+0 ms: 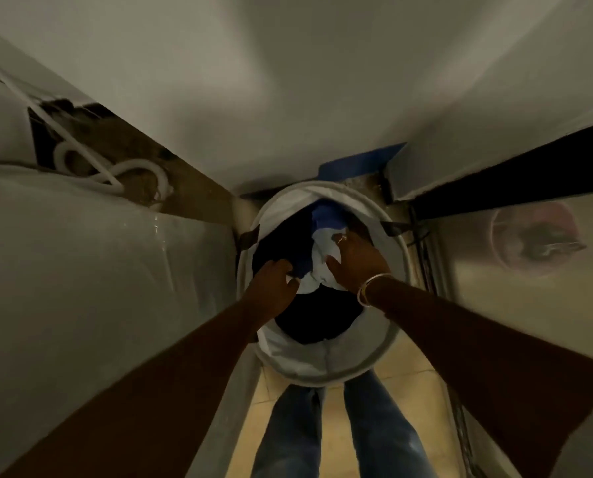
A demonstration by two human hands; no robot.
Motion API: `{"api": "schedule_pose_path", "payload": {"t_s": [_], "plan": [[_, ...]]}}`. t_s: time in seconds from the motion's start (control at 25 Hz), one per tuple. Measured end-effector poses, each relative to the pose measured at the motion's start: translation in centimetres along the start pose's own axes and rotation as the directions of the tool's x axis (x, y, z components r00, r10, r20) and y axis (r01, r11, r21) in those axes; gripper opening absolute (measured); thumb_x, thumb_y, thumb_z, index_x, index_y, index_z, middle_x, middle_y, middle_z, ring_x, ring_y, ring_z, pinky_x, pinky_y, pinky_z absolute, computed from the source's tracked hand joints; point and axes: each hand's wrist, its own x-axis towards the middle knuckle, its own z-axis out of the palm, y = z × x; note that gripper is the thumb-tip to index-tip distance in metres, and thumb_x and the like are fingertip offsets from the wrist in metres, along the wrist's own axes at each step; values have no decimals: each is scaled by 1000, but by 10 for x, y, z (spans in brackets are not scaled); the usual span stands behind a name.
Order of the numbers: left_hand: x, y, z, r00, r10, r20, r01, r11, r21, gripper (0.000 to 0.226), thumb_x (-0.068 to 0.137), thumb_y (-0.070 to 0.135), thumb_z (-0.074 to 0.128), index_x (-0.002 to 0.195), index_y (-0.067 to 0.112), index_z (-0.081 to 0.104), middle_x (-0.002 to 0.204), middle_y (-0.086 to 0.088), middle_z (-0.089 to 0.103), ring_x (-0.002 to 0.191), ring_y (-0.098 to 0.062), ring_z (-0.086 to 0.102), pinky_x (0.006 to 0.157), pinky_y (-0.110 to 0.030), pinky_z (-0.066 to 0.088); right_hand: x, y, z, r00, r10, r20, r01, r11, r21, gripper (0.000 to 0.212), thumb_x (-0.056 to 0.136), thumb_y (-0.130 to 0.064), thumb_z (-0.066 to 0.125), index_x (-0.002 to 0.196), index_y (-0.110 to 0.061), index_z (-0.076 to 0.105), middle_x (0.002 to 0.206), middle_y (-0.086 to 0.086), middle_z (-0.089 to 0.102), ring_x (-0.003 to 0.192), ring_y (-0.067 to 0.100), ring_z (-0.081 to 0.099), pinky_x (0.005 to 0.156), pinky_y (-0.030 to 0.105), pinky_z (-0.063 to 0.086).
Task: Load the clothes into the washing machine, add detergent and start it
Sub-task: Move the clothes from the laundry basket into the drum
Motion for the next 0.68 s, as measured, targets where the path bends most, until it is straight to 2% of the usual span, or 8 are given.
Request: {"api": "schedule_pose_path", "payload": {"t_s": [0.12, 0.24, 0.32, 0.36, 0.44, 0.52, 0.6, 0.68], "plan": [[48, -5, 13, 1000, -1, 11, 0, 993, 117, 61, 93, 32, 65, 146, 14, 41, 145, -17, 42, 132, -37, 45, 108, -43, 40, 54, 25, 29, 991, -1, 137, 24, 985, -171, 83, 86, -50, 62, 153, -19, 24, 153, 17, 32, 140, 40, 30, 114, 51, 27], [90, -14, 28, 999, 42, -13, -34, 929, 368, 106, 76, 54, 75, 157, 25, 13, 160, -15, 21, 144, -40, 28, 117, -53, 29, 88, 35, 52, 966, -14, 257, 67, 978, -196, 120, 71, -61, 75, 156, -29, -4, 161, 16, 9, 147, 42, 13, 118, 55, 17], [117, -26, 42, 999, 26, 20, -32, 888, 458, 133, 62, 67, 78, 157, 29, -6, 164, -15, 7, 147, -43, 18, 117, -59, 23, 107, 37, 71, 960, -10, 281, 61, 983, -172, 132, 62, -64, 80, 155, -31, -8, 162, 16, 0, 146, 45, 7, 117, 58, 16], [127, -32, 49, 1000, -9, 30, -6, 884, 468, 139, 59, 68, 80, 156, 30, -12, 164, -16, 4, 148, -44, 16, 117, -61, 22, 111, 37, 80, 959, 2, 283, 53, 981, -185, 135, 59, -64, 82, 155, -30, -7, 162, 17, -1, 145, 47, 7, 115, 59, 18], [137, -38, 58, 999, -35, 4, 28, 860, 510, 132, 67, 59, 81, 157, 28, -10, 163, -18, 11, 145, -43, 24, 116, -57, 26, 115, 39, 96, 967, 39, 252, 38, 955, -294, 126, 63, -57, 83, 155, -31, 1, 159, 19, 4, 141, 50, 17, 108, 60, 31], [137, -41, 63, 997, 55, -47, -25, 865, 500, 99, 83, 41, 73, 158, 18, 12, 154, -19, 36, 136, -39, 43, 111, -48, 38, 113, 43, 103, 983, 4, 184, 69, 920, -386, 99, 76, -42, 78, 152, -28, 18, 154, 21, 17, 128, 48, 37, 98, 55, 45], [126, -40, 60, 992, 102, -76, -60, 902, 428, 63, 90, 26, 66, 146, 12, 39, 132, -17, 57, 120, -34, 58, 101, -42, 48, 107, 44, 98, 986, -70, 153, 122, 926, -358, 75, 84, -26, 71, 148, -21, 32, 149, 24, 26, 114, 46, 51, 93, 50, 49], [108, -33, 53, 986, 126, -105, -74, 913, 401, 46, 91, 24, 63, 133, 10, 51, 123, -16, 62, 113, -33, 61, 96, -41, 50, 94, 44, 86, 982, -104, 155, 145, 949, -281, 69, 85, -19, 68, 146, -17, 37, 148, 25, 28, 108, 44, 57, 91, 47, 51]]}}
